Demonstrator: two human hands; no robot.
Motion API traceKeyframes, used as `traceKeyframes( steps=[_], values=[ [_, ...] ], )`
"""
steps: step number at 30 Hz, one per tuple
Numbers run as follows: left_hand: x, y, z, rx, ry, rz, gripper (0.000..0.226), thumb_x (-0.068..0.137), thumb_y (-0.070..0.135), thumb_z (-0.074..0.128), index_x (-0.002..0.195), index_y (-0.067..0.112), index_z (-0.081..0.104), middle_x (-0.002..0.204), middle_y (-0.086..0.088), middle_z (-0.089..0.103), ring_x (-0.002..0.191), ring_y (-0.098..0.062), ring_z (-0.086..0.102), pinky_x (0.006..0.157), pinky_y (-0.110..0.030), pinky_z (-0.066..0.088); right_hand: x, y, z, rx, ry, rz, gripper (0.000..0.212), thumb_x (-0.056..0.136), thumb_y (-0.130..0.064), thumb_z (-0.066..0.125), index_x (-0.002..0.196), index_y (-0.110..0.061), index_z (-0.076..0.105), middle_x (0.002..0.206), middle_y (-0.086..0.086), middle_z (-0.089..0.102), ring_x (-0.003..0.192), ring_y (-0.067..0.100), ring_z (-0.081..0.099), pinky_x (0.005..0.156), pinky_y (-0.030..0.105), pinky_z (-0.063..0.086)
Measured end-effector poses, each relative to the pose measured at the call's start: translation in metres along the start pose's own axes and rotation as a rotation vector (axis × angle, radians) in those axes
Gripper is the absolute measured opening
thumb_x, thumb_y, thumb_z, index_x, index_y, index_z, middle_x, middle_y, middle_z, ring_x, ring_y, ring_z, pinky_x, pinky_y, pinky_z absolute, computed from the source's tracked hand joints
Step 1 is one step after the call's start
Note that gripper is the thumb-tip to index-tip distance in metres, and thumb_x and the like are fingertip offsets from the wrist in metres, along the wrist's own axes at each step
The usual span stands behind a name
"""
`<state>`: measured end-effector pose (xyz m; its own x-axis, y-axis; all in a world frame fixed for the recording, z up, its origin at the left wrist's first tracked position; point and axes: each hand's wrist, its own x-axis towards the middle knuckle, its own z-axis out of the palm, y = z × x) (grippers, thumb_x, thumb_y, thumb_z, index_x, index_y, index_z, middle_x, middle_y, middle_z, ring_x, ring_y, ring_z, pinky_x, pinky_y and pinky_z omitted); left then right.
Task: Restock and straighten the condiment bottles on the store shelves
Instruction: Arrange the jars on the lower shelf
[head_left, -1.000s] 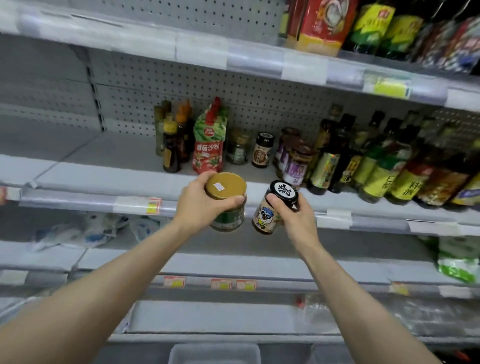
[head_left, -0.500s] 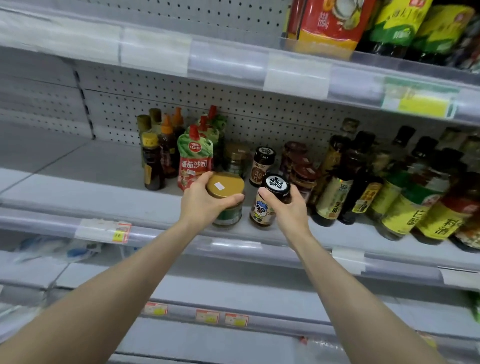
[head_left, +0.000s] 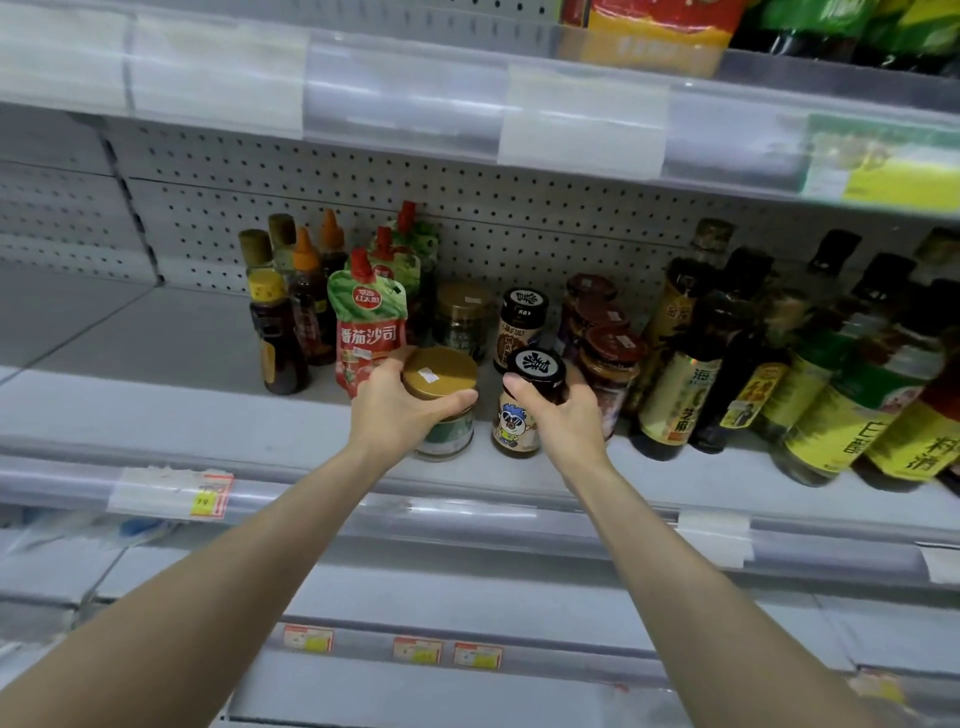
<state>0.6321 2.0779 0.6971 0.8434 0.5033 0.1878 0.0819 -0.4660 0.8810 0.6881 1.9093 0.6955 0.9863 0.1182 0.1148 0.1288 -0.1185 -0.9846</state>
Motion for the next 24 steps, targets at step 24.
traceKeyframes(
  steps=[24],
  values=[
    [-0.017,-0.008,0.001,-0.396,-0.129,-0.035,0.047,0.083,0.029,0.073,0.122,0.017,0.050,0.116,0.002,0.063,0.105,-0.010,0.059,0.080,-0.015,0.046,-0.016,-0.014,0.016,-0.001,0.107,0.146,0.034,0.101,-0.033,0.043,0.128,-0.013,0.048,0.110,0.002,0.058,0.096,0.017,0.056,0.082,0.032,0.044]
  ],
)
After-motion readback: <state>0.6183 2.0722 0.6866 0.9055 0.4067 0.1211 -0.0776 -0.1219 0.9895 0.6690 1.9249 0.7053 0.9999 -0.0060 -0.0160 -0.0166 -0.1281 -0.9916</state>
